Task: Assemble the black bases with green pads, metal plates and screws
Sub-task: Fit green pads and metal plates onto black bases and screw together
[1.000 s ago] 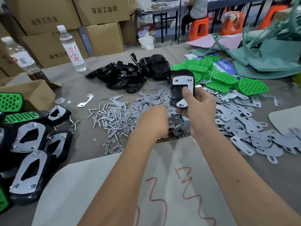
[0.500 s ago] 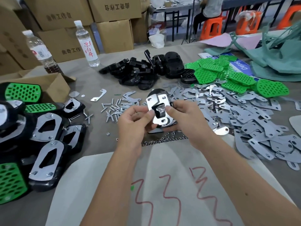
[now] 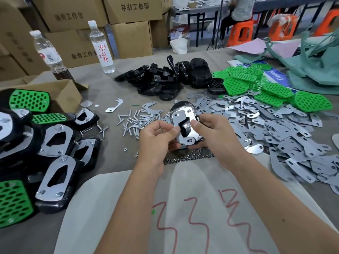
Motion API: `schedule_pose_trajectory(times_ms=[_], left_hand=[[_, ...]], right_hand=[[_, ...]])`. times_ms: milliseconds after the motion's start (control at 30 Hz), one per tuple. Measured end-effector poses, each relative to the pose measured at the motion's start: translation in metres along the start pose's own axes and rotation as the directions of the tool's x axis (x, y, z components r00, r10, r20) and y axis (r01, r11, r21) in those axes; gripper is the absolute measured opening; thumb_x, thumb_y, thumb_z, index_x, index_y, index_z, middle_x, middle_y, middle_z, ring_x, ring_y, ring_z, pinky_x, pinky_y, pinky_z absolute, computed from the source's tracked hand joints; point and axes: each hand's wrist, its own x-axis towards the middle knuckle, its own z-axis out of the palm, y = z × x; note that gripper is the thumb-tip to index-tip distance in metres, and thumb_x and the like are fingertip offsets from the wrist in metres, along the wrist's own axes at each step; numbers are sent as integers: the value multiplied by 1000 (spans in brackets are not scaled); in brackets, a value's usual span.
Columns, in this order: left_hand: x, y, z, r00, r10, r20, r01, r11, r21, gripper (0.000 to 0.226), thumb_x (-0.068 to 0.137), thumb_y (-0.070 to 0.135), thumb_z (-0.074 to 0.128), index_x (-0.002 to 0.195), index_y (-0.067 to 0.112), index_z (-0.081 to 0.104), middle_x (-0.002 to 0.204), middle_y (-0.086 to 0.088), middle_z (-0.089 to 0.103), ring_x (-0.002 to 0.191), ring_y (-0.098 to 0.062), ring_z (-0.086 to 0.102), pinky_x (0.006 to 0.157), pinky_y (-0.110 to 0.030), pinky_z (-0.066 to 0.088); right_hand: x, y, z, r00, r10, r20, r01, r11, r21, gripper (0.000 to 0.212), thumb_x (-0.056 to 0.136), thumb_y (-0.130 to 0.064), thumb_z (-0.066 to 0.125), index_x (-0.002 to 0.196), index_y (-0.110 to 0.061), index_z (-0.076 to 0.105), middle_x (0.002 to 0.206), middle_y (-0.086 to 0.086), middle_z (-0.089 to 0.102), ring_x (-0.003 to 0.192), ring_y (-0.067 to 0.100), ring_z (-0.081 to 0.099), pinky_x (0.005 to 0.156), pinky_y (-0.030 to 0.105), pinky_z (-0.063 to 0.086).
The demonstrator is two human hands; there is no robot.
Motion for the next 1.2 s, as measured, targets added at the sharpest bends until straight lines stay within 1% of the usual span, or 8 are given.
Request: schedule_pose_trajectory(times_ms=[100,233,467,600,767,900,1000,1200], left_hand=[[0,-1,0,1000,14,-5,-14,1000,-11,21,91,-4,72,75,8,64,61,-4,61,47,-13,58,50,-24,53],[0,0,-3,999,-28,21,29,999,-33,26,89,-2,75,70,13,66,76,-13,65,54,-16,57,50,-23,51],[0,-1,-2,1000,-20,12,19,1000,17,30,89,1,76,65,16,66,73,-12,67,50,-15,58,46,-23,49],[0,0,-4,994,105,-13,-101,979,179,24,89,6,78,70,12,65,65,-8,70,55,-17,62,48,-24,46],[-1,4,-7,961,275,20,-265,903,338,20,87,11,82,76,3,66,71,-16,75,73,-41,67,68,-43,50],[0,3,-10,965,261,22,-251,901,353,28,82,19,87,69,9,65,60,-6,66,55,-19,54,55,-28,41],[0,5,-9,985,169,-36,-156,960,232,36,77,28,91,67,17,58,61,1,49,51,-9,39,46,-19,30],[1,15,-16,993,8,115,-1,998,-65,11,89,17,77,100,15,75,96,-8,75,77,-20,71,61,-32,56]], right_hand=[[0,0,-1,1000,-17,-17,17,1000,3,50,106,-12,57,63,-33,72,65,-12,67,66,9,68,68,45,66],[-1,0,-3,999,-8,-39,10,998,55,33,105,-14,60,77,-21,75,85,9,76,80,30,75,68,45,65],[-1,1,-1,999,30,-15,-29,997,75,24,105,-10,59,85,-11,72,86,12,77,74,27,76,60,36,63],[-1,1,-2,1000,27,-6,-27,997,69,19,105,-10,59,91,-5,72,89,14,77,80,31,77,63,38,64],[-1,2,-3,1000,19,12,-20,996,85,19,105,-11,60,94,-3,73,89,14,78,76,26,76,62,37,64],[-2,2,-3,999,20,28,-24,991,133,21,104,-14,61,90,-11,77,90,13,78,82,30,77,64,39,64],[-1,1,-4,999,11,52,-22,974,223,20,104,-18,62,94,-7,77,92,15,75,83,36,76,65,37,63],[-3,-1,3,985,-48,165,-6,948,317,22,101,-22,63,110,-8,78,101,19,76,89,31,75,71,36,64]])
